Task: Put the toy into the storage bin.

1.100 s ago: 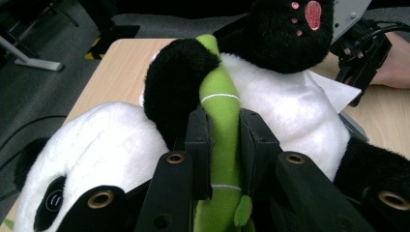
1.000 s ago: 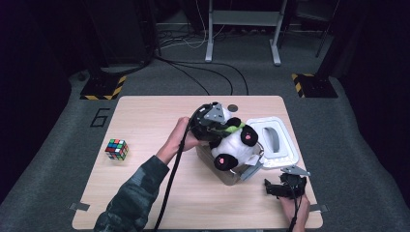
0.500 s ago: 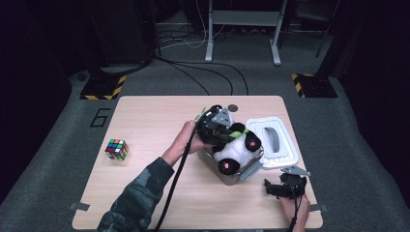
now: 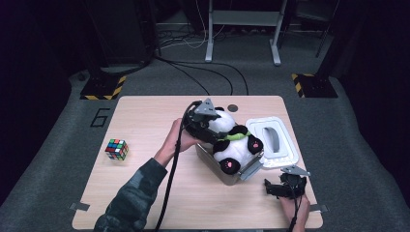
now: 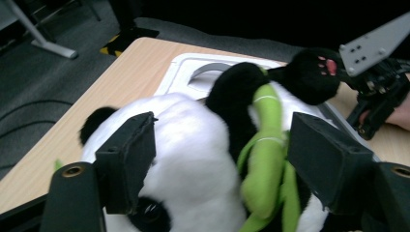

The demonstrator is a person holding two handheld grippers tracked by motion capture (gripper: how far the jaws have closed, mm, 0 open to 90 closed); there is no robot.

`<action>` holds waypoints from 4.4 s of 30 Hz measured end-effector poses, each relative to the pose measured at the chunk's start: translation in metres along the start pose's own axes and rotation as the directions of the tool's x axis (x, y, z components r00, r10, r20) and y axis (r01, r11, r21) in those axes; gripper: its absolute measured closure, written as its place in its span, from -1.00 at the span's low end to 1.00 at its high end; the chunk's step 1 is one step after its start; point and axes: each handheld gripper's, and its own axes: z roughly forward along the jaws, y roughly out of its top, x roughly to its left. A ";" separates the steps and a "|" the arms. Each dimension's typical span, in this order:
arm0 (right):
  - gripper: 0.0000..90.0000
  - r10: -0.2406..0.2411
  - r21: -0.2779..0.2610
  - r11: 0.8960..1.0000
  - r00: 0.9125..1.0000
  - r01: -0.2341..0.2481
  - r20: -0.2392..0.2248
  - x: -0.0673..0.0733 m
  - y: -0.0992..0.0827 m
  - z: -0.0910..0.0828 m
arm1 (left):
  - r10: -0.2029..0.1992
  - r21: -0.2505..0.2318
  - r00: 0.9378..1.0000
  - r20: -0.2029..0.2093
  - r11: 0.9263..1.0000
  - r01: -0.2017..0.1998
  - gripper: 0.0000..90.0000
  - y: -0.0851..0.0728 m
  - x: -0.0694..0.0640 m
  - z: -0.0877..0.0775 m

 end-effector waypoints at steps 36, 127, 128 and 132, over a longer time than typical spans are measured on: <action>-0.97 0.000 0.000 1.000 1.000 0.000 0.002 0.000 0.000 0.000 | 0.007 0.068 0.999 0.039 0.998 -0.009 -0.62 -0.017 -0.035 0.014; -0.97 -0.002 0.000 1.000 1.000 0.002 -0.001 0.000 0.000 0.000 | -0.057 0.151 0.997 0.043 0.987 0.050 -0.62 -0.013 -0.044 0.057; -0.97 -0.002 0.000 1.000 1.000 0.002 -0.001 0.000 0.000 0.000 | -0.067 0.145 0.997 0.037 0.988 0.061 -0.62 -0.011 -0.042 0.058; -0.97 -0.002 0.000 1.000 1.000 0.002 -0.001 0.000 0.000 0.000 | -0.110 0.124 0.994 0.019 0.987 0.107 -0.63 -0.003 -0.037 0.064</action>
